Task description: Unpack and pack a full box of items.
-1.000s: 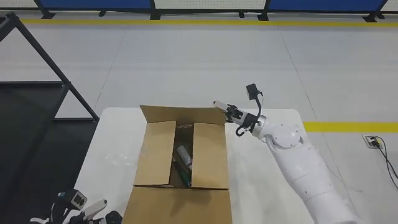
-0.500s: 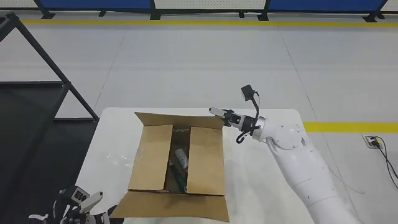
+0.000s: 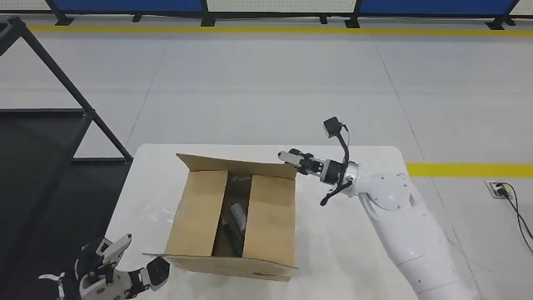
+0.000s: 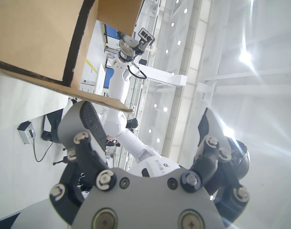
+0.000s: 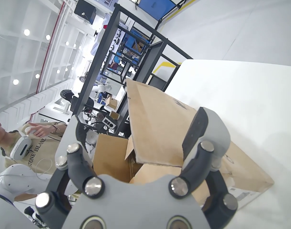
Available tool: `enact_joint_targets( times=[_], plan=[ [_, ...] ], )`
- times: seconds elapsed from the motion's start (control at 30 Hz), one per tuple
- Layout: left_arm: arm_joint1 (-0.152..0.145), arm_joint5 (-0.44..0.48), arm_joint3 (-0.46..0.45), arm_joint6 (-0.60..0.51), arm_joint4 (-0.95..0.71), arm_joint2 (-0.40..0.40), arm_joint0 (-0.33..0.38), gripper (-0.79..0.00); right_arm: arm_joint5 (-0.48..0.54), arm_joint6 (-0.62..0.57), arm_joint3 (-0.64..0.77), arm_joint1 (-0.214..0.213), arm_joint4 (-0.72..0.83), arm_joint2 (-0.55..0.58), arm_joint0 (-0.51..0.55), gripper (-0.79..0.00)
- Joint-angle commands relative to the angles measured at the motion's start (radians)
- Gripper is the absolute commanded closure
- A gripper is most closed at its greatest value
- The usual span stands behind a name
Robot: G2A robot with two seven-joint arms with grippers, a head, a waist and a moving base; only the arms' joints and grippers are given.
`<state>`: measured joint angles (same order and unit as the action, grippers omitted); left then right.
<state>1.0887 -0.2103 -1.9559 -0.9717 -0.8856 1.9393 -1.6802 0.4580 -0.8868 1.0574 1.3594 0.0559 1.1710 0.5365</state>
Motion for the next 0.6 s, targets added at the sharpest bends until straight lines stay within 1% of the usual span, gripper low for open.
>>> enact_joint_targets(
  times=[0.0,0.2,0.4,0.5,0.57],
  plan=[
    [0.001,-0.015,-0.004,0.035,-0.013,-0.008,0.006,-0.785,0.001,-0.019,0.012,-0.003,-0.002,0.0,0.003,-0.785],
    [0.003,-0.056,-0.017,0.138,-0.055,-0.031,0.033,-0.785,0.015,-0.002,0.051,-0.011,0.007,0.013,0.023,-0.785],
    [0.005,-0.079,-0.02,0.232,-0.069,-0.056,0.056,-0.785,-0.004,-0.068,0.07,-0.018,-0.017,-0.003,0.016,-0.785],
    [0.006,-0.073,-0.021,0.284,-0.054,-0.069,0.065,-0.785,-0.018,-0.103,0.065,-0.02,-0.03,-0.017,0.006,-0.785],
    [0.008,-0.043,-0.036,0.36,0.001,-0.082,0.065,-0.785,-0.021,-0.119,0.063,-0.021,-0.036,-0.026,-0.001,-0.785]
  ],
)
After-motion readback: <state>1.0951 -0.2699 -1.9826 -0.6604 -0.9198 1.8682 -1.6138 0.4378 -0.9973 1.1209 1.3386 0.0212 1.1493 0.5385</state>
